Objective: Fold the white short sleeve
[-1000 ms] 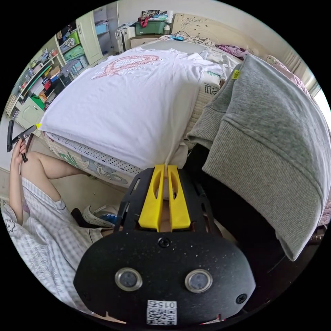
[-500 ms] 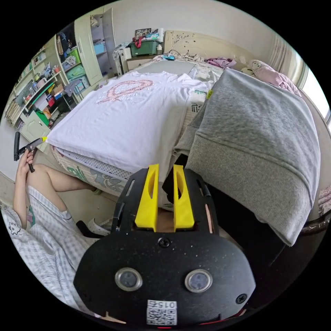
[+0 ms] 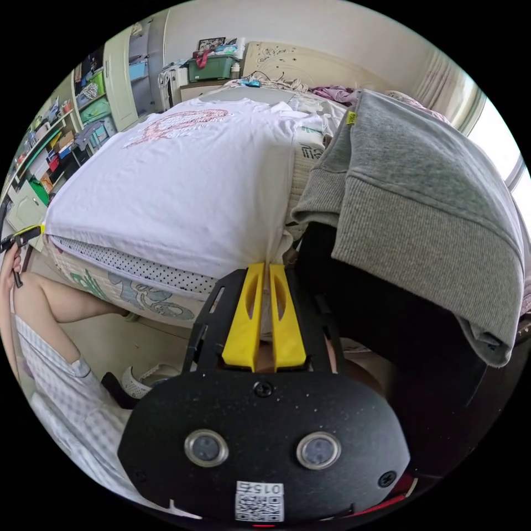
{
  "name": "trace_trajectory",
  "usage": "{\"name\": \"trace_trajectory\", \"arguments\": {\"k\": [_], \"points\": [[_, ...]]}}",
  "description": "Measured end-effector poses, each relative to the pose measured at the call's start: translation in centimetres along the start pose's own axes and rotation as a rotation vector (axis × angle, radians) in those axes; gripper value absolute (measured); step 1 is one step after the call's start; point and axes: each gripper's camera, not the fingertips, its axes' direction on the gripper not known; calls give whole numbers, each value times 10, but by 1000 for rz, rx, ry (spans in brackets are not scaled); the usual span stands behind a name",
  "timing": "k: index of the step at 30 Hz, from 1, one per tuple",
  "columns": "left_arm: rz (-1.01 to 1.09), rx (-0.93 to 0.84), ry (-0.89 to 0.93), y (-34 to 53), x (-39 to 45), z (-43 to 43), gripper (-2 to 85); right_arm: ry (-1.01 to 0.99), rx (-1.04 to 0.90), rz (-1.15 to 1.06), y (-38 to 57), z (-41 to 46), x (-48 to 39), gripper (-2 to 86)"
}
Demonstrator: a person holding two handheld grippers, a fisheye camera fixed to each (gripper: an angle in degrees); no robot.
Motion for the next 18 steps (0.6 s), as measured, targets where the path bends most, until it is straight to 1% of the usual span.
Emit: {"name": "trace_trajectory", "arguments": {"k": [4,6,10,12,18], "points": [[-66,-48,85,-7,-6,-3,-4,-18,20,13,4,6,6,4],[-67,-58,102,-8,-6,-7,-3,-14,37,11,7,9,7,4],[-4,-67,-29,-10,9,-30,0,24,55,-18,12,14,5,4],[-1,-52,-65,-8,13,-46,0,25,63,-18,14,16,7,4],[-36,92,-19,0,19,-110,2,12,77,-27,20,21,16,4]]}}
